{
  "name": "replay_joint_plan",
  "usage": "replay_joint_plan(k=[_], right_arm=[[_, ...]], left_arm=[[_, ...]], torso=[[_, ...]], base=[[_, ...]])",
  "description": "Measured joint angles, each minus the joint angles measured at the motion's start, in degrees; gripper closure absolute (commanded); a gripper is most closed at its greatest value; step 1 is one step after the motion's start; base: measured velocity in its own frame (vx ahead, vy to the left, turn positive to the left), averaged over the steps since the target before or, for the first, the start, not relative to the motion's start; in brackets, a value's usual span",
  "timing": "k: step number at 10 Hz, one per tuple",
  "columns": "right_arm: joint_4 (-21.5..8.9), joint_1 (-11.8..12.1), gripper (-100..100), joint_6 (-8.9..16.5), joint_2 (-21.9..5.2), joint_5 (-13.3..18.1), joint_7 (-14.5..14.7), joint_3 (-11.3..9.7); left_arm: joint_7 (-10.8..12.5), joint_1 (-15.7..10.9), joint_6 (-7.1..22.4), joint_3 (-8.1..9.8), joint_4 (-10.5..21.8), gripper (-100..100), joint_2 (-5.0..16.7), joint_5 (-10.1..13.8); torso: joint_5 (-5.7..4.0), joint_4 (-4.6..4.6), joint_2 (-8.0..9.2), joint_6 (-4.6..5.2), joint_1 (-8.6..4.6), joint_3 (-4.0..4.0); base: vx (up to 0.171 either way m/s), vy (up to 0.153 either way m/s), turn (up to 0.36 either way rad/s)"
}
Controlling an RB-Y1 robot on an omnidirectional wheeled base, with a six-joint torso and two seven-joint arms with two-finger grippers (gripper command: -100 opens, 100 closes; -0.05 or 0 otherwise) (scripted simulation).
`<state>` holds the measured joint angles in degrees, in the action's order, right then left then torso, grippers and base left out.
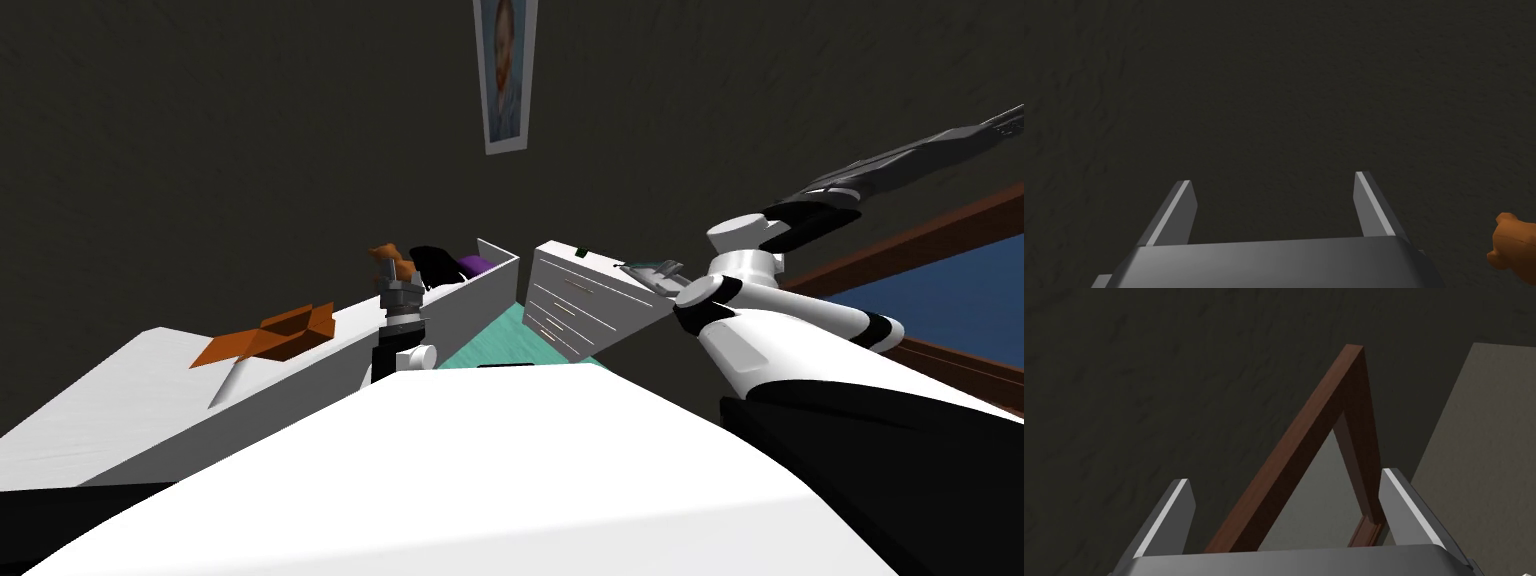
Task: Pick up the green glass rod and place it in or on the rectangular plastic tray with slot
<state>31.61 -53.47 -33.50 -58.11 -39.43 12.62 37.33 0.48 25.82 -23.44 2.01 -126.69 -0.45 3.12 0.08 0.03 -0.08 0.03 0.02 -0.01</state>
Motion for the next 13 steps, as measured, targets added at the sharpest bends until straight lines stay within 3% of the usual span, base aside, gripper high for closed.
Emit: replay_joint_plan(k=[1, 3, 5, 7, 9, 11, 13], right_arm=[[0.59, 0.35, -100, 0.52, 0.08, 1.53, 0.56, -0.76], [-1.57, 3.98, -100, 1.06, -2.89, 4.88, 3.74, -3.84], [-1.81, 7.16, -100, 1.33, -6.01, 8.12, 4.89, -6.77], [1.32, 9.69, -100, 2.57, -6.96, 10.58, 5.89, -7.79], [-3.91, 6.35, -100, 0.35, -8.56, 14.53, 4.10, -12.51], [-4.22, 9.82, -100, 1.79, -11.77, 17.93, 7.09, -15.80], [-4.17, 13.58, -100, 2.32, -15.13, 21.31, 9.05, -19.09]], left_arm=[[0.00, 0.00, 0.00, 0.00, 0.00, 0, 0.00, 0.00], [0.00, 0.02, 0.00, -0.01, 0.00, 0, -0.01, 0.00], [0.00, 0.00, 0.00, 0.00, 0.00, 0, 0.00, 0.00], [0.00, 0.00, 0.00, 0.00, 0.00, 0, 0.00, 0.00], [0.00, 0.00, 0.00, 0.00, 0.00, 0, 0.00, 0.00], [0.00, 0.02, 0.00, -0.01, 0.00, 0, -0.01, 0.00], [0.00, 0.01, 0.00, 0.00, 0.00, 0, 0.00, 0.00]], torso=[[0.00, 0.01, 0.01, 0.01, -0.01, 0.01], [0.11, -0.13, -0.56, 0.00, 0.47, -0.32], [0.05, -0.03, -0.15, 0.01, 0.11, -0.09], [0.00, 0.01, 0.03, 0.01, -0.03, 0.02], [0.01, 0.00, -0.01, 0.00, 0.01, -0.01], [0.12, -0.12, -0.52, -0.02, 0.49, -0.30], [0.05, -0.04, -0.18, 0.00, 0.13, -0.11]], base=[[0.123, 0.098, 0.050], [0.130, 0.105, -0.001], [-0.004, -0.003, 0.003], [-0.013, -0.014, -0.001], [0.065, 0.050, 0.027], [0.121, 0.104, -0.003], [0.007, 0.001, 0.002]])
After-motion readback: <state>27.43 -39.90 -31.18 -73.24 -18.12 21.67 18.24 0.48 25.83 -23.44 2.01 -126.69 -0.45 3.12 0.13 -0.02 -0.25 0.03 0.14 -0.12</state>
